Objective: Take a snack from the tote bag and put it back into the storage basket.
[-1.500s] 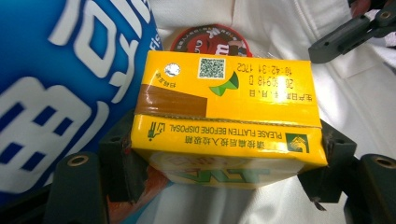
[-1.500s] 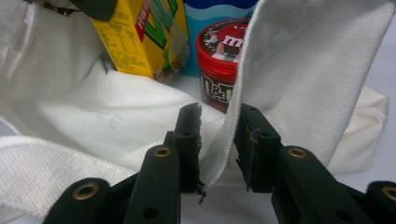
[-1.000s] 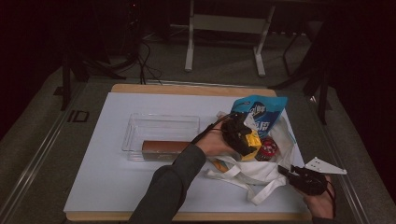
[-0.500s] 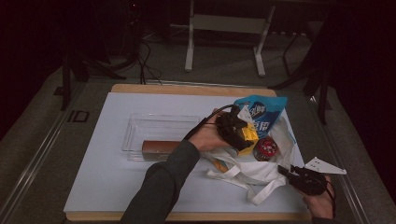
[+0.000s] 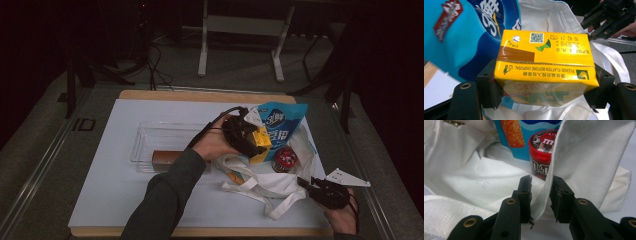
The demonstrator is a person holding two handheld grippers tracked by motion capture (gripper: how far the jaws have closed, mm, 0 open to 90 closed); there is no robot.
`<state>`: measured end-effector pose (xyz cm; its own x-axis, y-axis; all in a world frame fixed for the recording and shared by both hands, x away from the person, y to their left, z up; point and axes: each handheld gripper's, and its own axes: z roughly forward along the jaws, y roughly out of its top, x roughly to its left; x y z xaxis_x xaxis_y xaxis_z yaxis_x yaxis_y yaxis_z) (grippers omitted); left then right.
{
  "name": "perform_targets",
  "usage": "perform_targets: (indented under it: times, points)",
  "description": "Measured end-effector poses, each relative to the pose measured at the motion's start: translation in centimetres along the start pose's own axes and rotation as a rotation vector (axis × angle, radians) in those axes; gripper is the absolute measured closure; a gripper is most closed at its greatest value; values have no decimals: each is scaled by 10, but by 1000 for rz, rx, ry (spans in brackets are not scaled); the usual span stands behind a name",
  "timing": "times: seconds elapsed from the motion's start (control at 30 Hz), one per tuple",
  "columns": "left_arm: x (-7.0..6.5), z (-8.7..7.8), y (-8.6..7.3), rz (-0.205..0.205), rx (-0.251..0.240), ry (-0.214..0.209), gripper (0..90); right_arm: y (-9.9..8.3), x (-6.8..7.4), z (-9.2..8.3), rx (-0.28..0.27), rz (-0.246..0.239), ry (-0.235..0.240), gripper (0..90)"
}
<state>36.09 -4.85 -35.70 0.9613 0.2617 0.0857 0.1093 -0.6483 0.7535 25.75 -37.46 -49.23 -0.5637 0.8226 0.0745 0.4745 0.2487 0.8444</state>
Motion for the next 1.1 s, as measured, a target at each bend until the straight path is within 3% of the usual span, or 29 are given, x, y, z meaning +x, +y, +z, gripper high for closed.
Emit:
perform_targets:
  times: [1.1]
  points:
    - [23,-53,-32,-75,-47,58,285,-1,0,-1,1,7,1,710]
